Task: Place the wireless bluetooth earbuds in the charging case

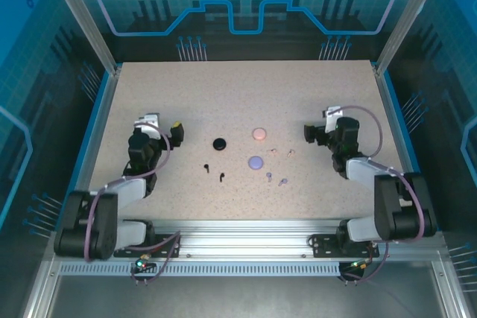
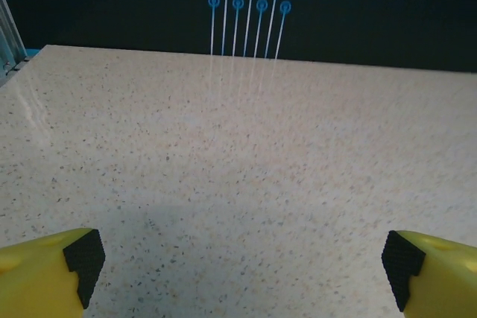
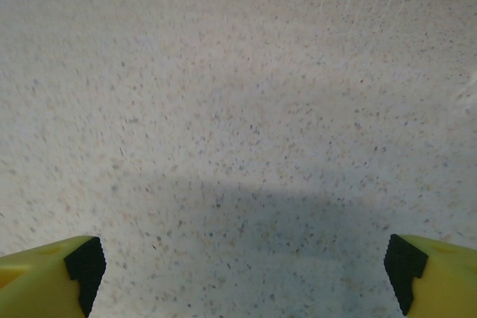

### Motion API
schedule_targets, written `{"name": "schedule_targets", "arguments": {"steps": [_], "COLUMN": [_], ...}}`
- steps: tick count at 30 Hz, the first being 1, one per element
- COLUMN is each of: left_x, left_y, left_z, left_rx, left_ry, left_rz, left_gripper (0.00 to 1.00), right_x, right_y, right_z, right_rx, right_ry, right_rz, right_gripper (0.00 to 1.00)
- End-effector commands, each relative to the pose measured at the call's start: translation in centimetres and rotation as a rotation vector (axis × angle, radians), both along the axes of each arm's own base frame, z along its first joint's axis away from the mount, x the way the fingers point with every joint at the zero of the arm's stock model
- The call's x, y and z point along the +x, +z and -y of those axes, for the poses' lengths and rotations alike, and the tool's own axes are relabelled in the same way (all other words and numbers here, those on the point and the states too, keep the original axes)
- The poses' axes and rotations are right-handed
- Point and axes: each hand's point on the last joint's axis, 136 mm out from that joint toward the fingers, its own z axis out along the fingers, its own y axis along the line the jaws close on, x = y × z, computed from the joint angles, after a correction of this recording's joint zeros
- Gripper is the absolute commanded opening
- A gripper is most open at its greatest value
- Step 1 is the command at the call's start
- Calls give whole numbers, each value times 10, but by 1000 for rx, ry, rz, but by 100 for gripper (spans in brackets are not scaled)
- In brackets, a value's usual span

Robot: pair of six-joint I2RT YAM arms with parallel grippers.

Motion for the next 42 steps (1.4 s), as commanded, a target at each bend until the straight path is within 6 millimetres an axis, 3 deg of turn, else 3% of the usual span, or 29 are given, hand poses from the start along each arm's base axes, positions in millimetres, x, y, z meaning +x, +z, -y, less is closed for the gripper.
{"name": "schedule_targets", "arguments": {"steps": [1,4,11,19,31,42], "left_x": [-5,-6,-12,-33,-46,-45], "left_y": [16,26,27,21,27,23], "left_z": [6,15,67,103,101,99], "left_rx": [-146,-320,-632,-776,-757,-739], "left_ry": [0,-5,-178,-310,-302,-287], "left_rz": [-59,-110,-344,-519,-499,-509], "left_gripper": [99,99,99,99,99,99], "right_x": [-10,-23,-52,-61,-22,-9], "right_y": [21,29,43,17,-26,-67], "right_z": [0,-19,-81,-136,-181,-203], "right_rx": [53,101,57,-122,-384,-468], "right_ry": [-33,-2,119,292,443,510], "right_rz": [-117,-236,-398,-634,-843,-952], "right_gripper": [100,100,100,100,100,96]}}
